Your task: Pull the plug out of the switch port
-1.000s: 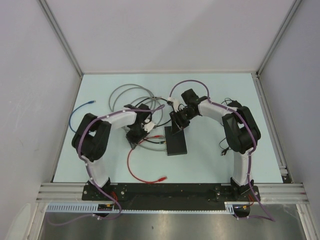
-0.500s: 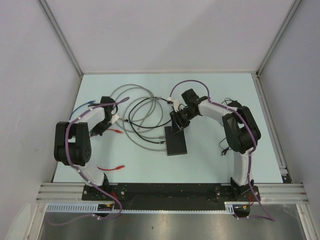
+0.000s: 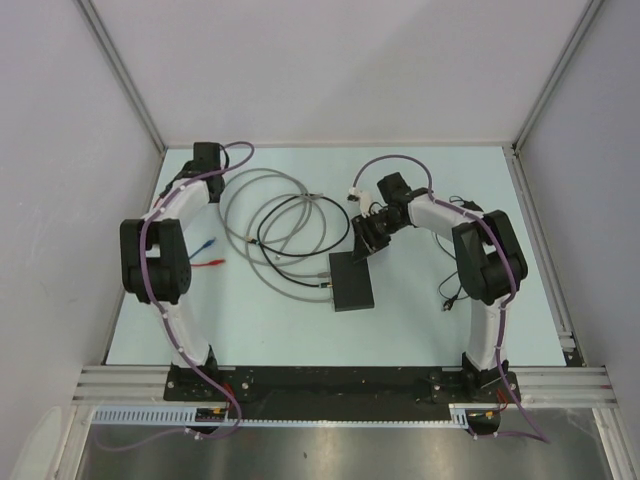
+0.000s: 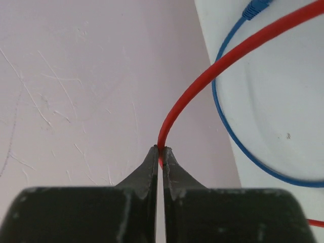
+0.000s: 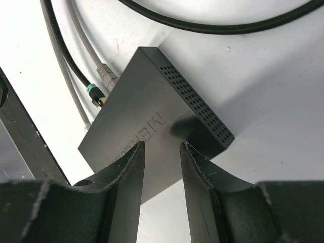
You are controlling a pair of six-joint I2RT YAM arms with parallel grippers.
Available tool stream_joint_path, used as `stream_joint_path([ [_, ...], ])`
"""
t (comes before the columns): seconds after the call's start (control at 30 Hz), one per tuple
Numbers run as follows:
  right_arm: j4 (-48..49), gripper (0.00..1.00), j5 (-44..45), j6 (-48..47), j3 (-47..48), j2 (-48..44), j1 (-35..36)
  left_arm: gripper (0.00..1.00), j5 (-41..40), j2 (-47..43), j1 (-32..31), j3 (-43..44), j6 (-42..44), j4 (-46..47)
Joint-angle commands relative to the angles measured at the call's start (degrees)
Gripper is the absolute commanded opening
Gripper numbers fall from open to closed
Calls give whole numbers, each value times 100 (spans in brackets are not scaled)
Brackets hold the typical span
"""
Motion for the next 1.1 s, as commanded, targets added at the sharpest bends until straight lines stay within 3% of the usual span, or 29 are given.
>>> stream_joint_path([
  [0.0,-372,41,547,-317,52,-50,-34,24,-516,391,36,727,353,240],
  [0.1,-539,41,538,-334,174,-130,-60,45,-437,559,18,974,-15,-181],
  [0.3,-1224,43,687,-888,674,-305,-78,56,352,155,-201,1149,-1078,-1129],
  [0.43,-1444,43,915,-1160,702,-595,-26,59,2258,-38,-622,1457,-2192,-2754],
  [0.47,-1558,43,968,-1248,685,-709,9,59,3201,-73,-711,1492,-2379,-2958],
  [0.53,-1611,43,1178,-1258,658,-823,45,58,4199,-266,-886,1423,-3009,-3161],
  [0.57,-1594,43,1275,-1179,667,-868,36,58,5257,-354,-931,1309,-3248,-3171],
  [0.6,-1551,43,1372,-987,693,-990,19,58,5754,-512,-966,1229,-3468,-3171],
  [0.67,-1367,42,1539,-819,693,-1078,18,58,7149,-740,-1036,844,-4022,-2892],
  [0.7,-1296,41,1531,-688,676,-1105,36,57,7479,-1046,-1115,642,-4311,-2716],
  [0.87,-1102,40,1092,-475,825,-807,334,59,7930,-1717,-1300,-142,-4824,-1863],
  [1.07,-971,38,697,25,1343,-358,528,60,7851,-1401,-1379,910,-4719,-2221],
])
